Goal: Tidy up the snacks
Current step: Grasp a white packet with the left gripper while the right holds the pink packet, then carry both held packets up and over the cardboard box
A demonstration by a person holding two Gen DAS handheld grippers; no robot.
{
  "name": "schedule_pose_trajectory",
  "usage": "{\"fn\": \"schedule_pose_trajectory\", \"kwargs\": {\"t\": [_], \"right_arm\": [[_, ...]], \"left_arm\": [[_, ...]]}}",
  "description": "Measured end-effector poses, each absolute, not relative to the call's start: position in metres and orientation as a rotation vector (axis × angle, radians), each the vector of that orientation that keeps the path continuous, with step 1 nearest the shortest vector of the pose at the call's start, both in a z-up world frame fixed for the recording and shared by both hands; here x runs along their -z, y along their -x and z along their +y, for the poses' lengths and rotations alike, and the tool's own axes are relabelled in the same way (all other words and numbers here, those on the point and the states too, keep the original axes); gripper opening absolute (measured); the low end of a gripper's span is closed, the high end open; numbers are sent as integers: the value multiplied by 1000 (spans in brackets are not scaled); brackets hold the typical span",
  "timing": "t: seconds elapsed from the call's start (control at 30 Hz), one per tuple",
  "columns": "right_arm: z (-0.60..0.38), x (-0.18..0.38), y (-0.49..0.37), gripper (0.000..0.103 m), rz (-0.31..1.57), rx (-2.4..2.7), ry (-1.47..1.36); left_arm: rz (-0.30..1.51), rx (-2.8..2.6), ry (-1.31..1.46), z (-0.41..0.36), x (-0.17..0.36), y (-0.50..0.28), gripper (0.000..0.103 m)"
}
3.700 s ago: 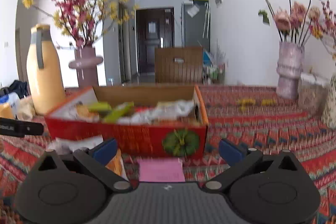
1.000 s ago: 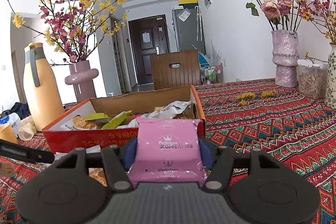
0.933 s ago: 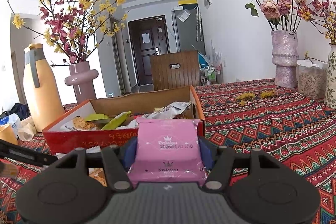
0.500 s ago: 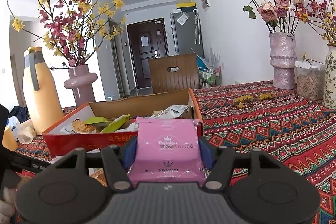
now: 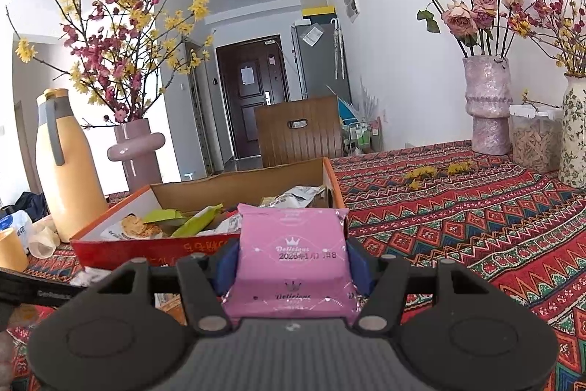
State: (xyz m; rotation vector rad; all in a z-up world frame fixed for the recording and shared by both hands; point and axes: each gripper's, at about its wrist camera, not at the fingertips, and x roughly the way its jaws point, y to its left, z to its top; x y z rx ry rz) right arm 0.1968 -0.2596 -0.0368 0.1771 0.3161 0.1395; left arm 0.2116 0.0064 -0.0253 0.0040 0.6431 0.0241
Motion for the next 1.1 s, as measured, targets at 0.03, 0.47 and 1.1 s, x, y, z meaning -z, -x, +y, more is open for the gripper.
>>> {"fn": "schedule_pose_trajectory", "kwargs": {"t": [0.03, 0.47, 1.1], "right_arm": [[-259, 37, -196, 61, 314, -140, -176], [-256, 35, -191, 61, 281, -155, -159], [-251, 3, -177, 61, 201, -186, -135]], "left_arm": [[623, -18, 4, 6, 22, -205, 41], [492, 46, 26, -6, 3, -173, 41], [404, 64, 17, -21, -36, -175, 42]]}}
